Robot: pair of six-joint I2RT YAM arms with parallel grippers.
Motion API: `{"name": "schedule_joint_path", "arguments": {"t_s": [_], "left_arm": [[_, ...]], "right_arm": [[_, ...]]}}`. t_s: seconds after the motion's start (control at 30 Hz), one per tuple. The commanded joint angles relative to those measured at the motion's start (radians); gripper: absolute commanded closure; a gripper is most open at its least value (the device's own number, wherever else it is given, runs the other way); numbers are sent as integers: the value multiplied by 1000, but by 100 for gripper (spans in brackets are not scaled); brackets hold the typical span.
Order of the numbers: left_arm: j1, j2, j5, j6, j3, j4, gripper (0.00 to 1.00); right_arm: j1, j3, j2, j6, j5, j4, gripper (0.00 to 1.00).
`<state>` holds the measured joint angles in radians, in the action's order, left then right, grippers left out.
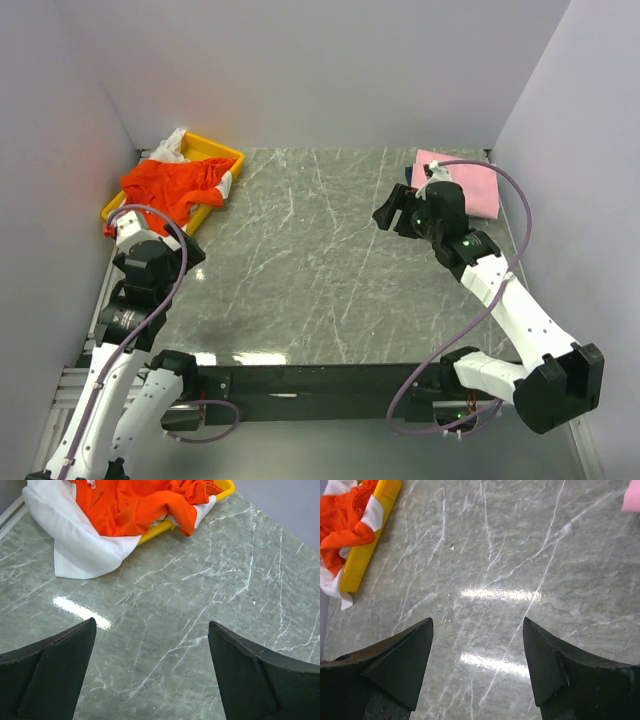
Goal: Fold and stack the t-shirts
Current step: Grab the tshirt from the pile
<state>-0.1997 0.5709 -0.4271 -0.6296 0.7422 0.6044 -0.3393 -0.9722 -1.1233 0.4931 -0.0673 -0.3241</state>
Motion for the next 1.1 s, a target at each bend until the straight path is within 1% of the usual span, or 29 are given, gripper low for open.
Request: {"name": "schedule_joint_path", "arguments": {"t_s": [0.0, 0.2, 0.33, 0.37, 0.4, 0.43, 0.47, 0.53, 0.6, 0.67, 0.83, 0.93, 0.97, 1.07], "left_arm": [[3, 3, -28, -9, 57, 9, 1], [3, 52, -71, 59, 68, -40, 0], [3, 101, -117, 99, 68, -104, 0], [3, 125, -119, 122, 63, -154, 1], [3, 160, -121, 198, 59, -205, 0], [5, 161, -128, 199, 60, -206, 1], [3, 208, -137, 240, 63, -244, 1], [8, 260, -156, 275, 75, -284, 1], [28, 342, -139, 320, 106, -331, 1], [45, 418, -87, 347, 147, -353, 0], [118, 556, 7, 364, 220, -382, 1], [155, 644, 31, 361, 289, -356, 0], [166, 682, 65, 361, 311, -357, 0], [197, 742, 126, 376, 329, -393, 1]], "right_arm": [[6, 23, 37, -7, 21, 25, 21], [5, 40, 33, -5, 37, 42, 21], [5, 26, 10, -8, 43, 45, 21], [6, 24, 7, -13, 44, 46, 21], [5, 23, 0, -19, 50, 51, 21], [5, 23, -1, -18, 52, 54, 21], [5, 21, -4, -19, 50, 57, 21], [5, 29, -9, -18, 44, 71, 21], [5, 35, -13, -11, 37, 77, 21], [5, 44, -18, 2, 29, 91, 21], [6, 35, -53, 13, 9, 122, 21], [5, 4, -85, -4, 3, 117, 21], [5, -3, -93, -7, 1, 112, 21], [6, -34, -116, -19, -3, 111, 22]]}}
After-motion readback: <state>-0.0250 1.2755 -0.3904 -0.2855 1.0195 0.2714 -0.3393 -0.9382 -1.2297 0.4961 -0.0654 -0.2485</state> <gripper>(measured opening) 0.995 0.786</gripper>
